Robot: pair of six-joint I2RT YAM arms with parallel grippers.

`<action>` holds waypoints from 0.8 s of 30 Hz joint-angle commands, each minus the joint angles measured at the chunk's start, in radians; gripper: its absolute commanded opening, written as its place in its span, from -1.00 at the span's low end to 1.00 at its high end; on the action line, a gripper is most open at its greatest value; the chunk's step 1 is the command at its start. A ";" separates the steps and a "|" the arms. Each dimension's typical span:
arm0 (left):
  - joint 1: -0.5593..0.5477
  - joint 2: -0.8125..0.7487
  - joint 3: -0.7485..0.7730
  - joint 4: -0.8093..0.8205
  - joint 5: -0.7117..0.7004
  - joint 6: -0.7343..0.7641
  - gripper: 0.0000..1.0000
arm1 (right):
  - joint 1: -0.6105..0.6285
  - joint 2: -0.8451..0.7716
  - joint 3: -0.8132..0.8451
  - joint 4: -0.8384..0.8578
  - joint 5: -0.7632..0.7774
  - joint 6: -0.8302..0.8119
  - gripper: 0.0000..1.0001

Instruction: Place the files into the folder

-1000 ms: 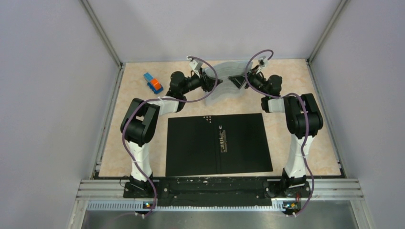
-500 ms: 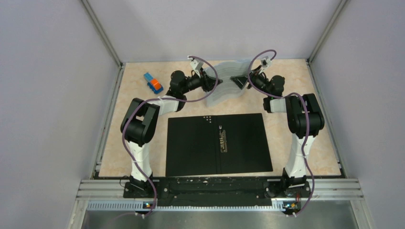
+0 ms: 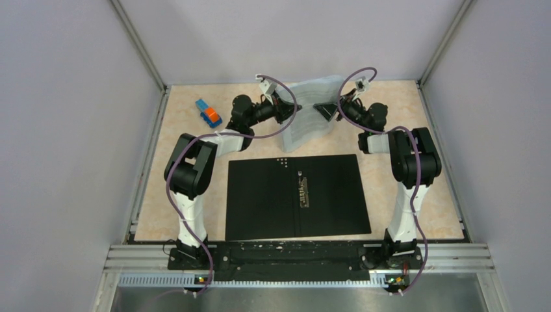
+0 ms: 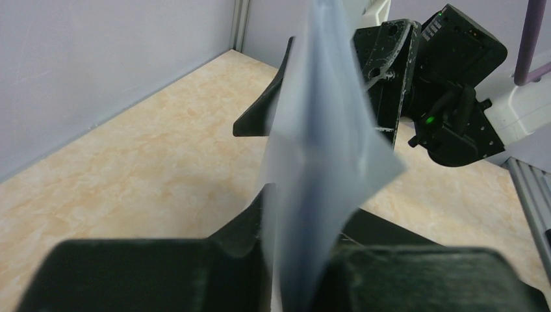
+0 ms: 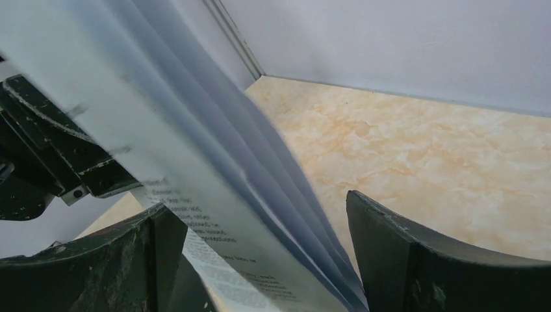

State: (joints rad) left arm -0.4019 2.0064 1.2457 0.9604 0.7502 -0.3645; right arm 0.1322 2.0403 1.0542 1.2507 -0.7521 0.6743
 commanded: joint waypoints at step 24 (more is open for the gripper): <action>-0.063 -0.802 0.235 -1.184 0.078 0.647 -1.00 | -0.007 -0.640 -0.049 0.218 -0.349 0.318 0.98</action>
State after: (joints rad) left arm -0.4438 1.2629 1.4464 0.0132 0.8444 0.1452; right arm 0.1249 1.4902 1.0336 1.3460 -1.0264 0.8772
